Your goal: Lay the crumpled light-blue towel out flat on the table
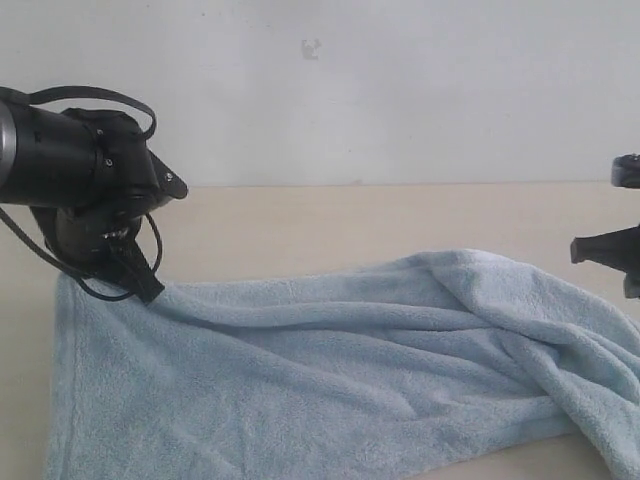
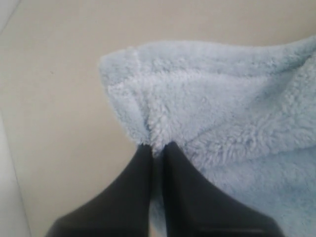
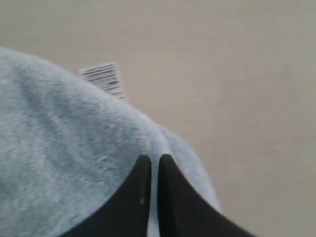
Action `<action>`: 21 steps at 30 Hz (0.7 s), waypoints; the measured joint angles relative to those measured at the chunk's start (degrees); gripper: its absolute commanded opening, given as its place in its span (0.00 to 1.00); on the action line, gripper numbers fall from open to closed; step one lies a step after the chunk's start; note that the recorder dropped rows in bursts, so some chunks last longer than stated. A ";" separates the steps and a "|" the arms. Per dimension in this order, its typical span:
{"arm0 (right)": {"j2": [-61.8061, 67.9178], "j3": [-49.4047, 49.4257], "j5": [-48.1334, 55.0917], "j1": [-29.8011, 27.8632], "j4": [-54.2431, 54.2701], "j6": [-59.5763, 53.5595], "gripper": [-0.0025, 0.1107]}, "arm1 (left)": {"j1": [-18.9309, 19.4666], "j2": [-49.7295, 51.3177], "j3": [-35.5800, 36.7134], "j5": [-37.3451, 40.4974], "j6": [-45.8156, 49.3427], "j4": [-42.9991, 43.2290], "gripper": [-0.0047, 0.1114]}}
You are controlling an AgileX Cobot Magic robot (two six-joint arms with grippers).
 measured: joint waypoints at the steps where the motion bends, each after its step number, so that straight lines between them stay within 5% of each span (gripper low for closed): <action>1: 0.00 0.00 -0.28 0.00 5.25 -5.14 0.03 | 0.00 0.00 0.00 0.00 0.26 -0.29 0.07; 7: 0.00 0.00 -0.07 0.46 20.54 -20.55 0.03 | 0.00 0.00 0.00 1.06 0.76 0.63 0.07; 18: 0.00 0.00 0.16 0.46 23.65 -22.29 0.03 | 3.96 0.00 0.00 -0.34 -1.34 4.63 0.08; 21: 0.00 0.00 0.66 0.46 23.65 -22.29 0.03 | 5.59 0.00 0.00 -2.28 -1.34 2.46 0.16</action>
